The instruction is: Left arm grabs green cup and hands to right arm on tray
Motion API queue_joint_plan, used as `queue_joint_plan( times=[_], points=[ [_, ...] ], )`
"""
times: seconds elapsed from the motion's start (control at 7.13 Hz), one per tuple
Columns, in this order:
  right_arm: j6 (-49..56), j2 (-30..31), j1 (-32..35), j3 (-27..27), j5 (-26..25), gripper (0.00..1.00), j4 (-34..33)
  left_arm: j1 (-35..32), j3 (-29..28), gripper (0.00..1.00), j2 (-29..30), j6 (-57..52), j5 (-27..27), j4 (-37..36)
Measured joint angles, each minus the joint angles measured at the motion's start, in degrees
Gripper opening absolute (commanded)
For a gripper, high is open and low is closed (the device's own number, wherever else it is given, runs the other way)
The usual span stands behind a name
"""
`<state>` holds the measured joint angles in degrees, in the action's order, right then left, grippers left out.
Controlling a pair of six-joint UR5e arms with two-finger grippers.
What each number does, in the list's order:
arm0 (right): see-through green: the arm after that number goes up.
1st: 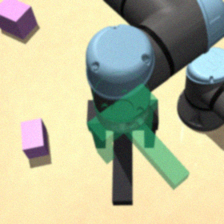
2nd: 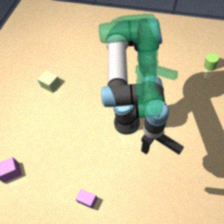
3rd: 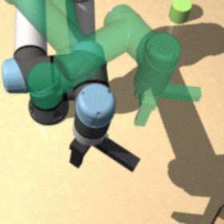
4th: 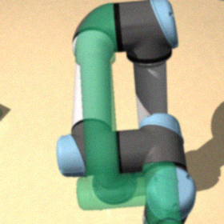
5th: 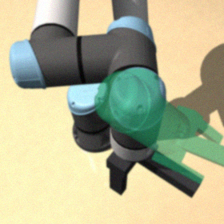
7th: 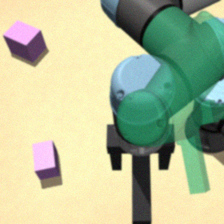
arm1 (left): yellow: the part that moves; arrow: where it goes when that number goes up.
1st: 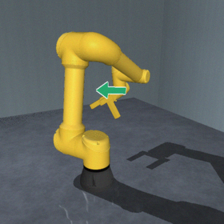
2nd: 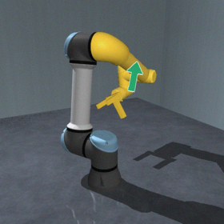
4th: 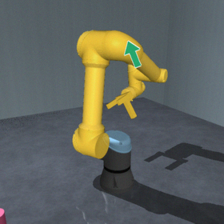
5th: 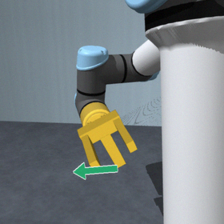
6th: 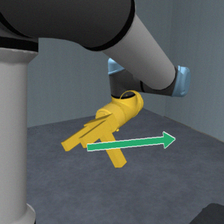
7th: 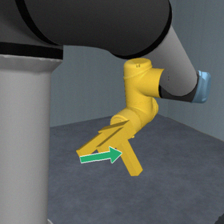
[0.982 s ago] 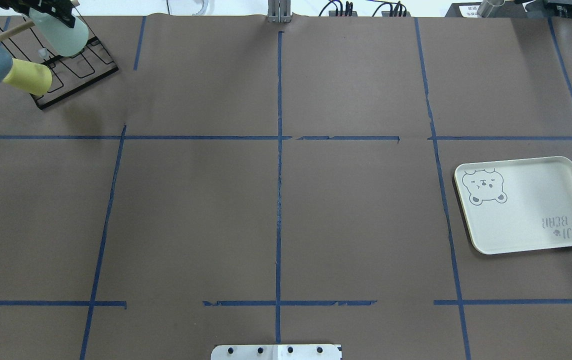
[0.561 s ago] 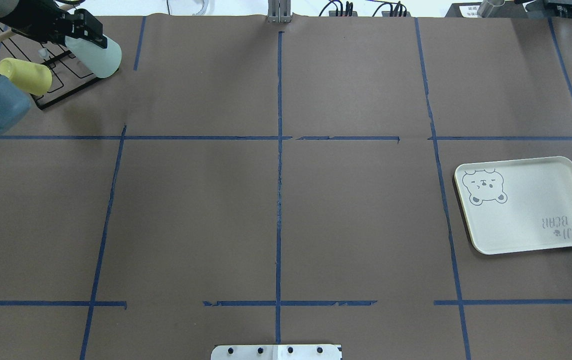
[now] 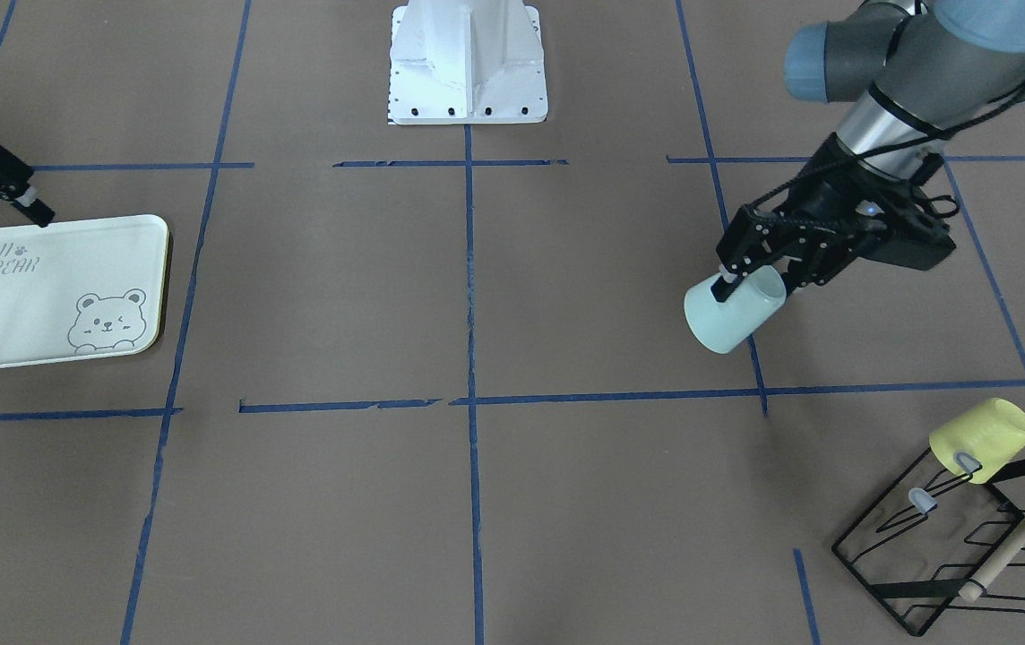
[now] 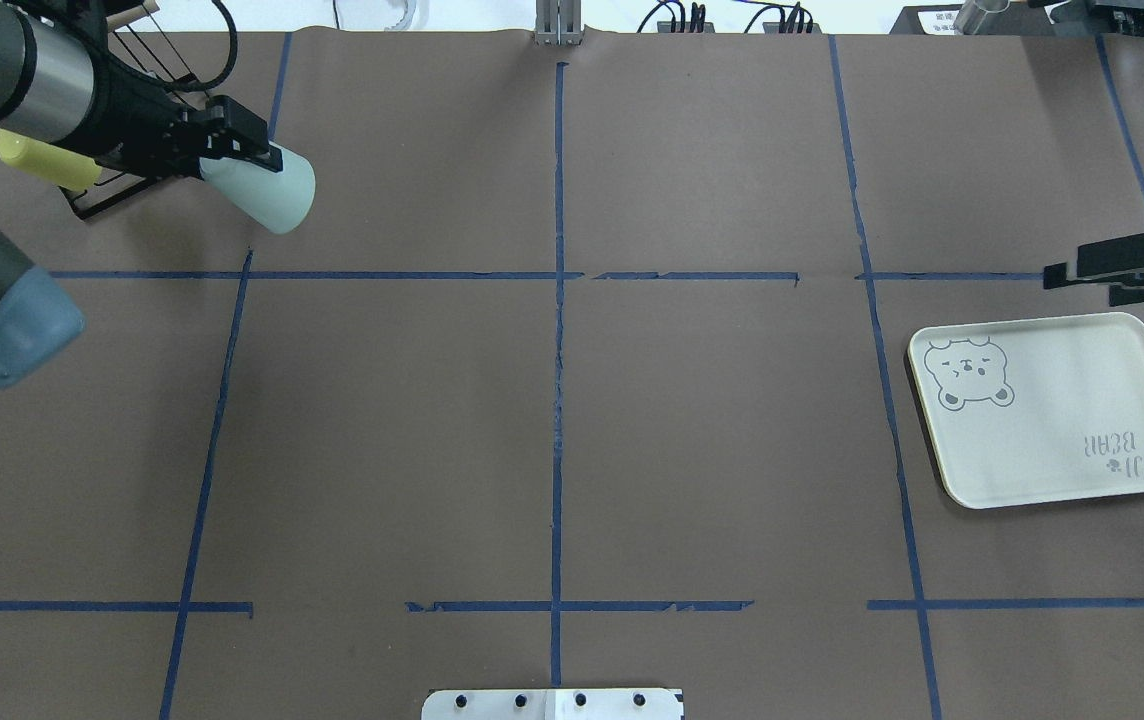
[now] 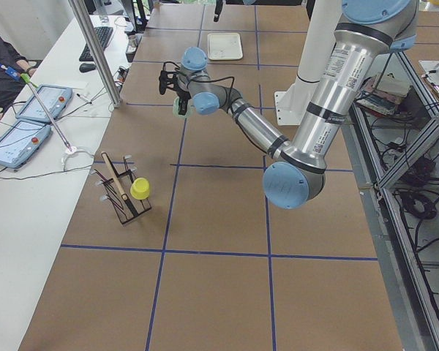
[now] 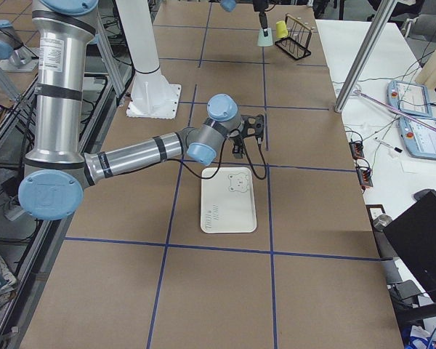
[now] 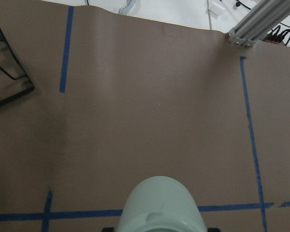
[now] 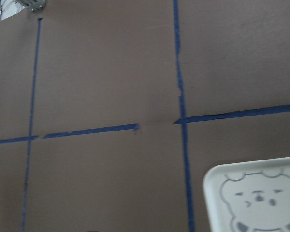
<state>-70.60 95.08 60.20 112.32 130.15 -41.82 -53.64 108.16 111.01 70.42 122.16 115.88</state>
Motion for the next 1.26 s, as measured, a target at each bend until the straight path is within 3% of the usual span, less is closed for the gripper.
queue_joint_plan(
  times=[0.28, 0.56, 0.84, 1.26],
  points=[
    [-18.0, -4.4, -9.3, 0.1, -7.2, 1.00, 13.2, 6.5, 6.1, 0.44, -1.2, 8.6, -3.4, 1.0],
    [-28.5, -8.9, -14.8, -0.1, -9.3, 1.00, 22.5, 11.6, 8.9, 0.44, -1.3, 19.0, -5.5, 7.0],
    [-34.4, -10.6, -20.3, -0.5, -13.3, 1.00, 33.0, 15.0, 8.2, 0.44, -1.2, 29.3, -5.8, 18.3],
    [-37.0, -13.1, -33.4, -0.8, -27.3, 1.00, 44.9, 18.8, 0.8, 0.44, -1.0, 37.9, -5.8, 42.8]
  ],
)
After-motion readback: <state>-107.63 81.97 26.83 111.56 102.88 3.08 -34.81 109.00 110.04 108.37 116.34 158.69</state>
